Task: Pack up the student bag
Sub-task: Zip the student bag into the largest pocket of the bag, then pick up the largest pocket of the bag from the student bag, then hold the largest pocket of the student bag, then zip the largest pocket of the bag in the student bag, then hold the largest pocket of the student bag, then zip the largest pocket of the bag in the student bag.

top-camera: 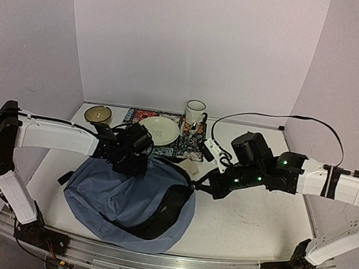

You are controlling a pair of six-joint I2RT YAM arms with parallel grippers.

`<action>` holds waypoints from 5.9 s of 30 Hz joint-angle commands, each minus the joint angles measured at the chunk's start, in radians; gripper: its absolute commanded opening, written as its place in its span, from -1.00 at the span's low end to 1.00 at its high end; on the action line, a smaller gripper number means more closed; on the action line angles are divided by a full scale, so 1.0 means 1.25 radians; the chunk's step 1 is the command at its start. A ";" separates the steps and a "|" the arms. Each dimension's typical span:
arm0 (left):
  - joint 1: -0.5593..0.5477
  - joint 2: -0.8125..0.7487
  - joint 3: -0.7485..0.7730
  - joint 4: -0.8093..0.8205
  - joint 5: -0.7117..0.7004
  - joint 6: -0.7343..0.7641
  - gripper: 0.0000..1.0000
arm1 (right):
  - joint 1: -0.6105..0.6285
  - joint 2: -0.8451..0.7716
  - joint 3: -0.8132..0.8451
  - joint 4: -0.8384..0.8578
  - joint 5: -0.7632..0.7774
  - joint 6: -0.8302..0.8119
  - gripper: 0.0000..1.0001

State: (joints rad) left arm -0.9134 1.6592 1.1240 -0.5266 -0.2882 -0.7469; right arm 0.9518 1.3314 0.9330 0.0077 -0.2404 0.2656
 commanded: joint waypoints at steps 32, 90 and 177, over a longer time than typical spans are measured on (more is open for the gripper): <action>-0.123 -0.146 -0.058 0.317 0.363 -0.044 0.21 | 0.015 0.033 -0.030 0.116 -0.049 -0.019 -0.93; -0.170 -0.018 -0.088 0.528 0.459 -0.216 -0.17 | -0.027 0.156 0.056 0.017 0.092 0.189 0.07; -0.340 -0.332 -0.281 0.182 0.241 -0.170 -1.00 | 0.069 -0.031 -0.045 -0.043 0.269 0.496 -1.00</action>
State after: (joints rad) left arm -1.3354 1.3270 0.8252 -0.2071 0.0571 -0.9188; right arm 1.0829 1.3862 0.8322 0.0582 -0.0246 0.9439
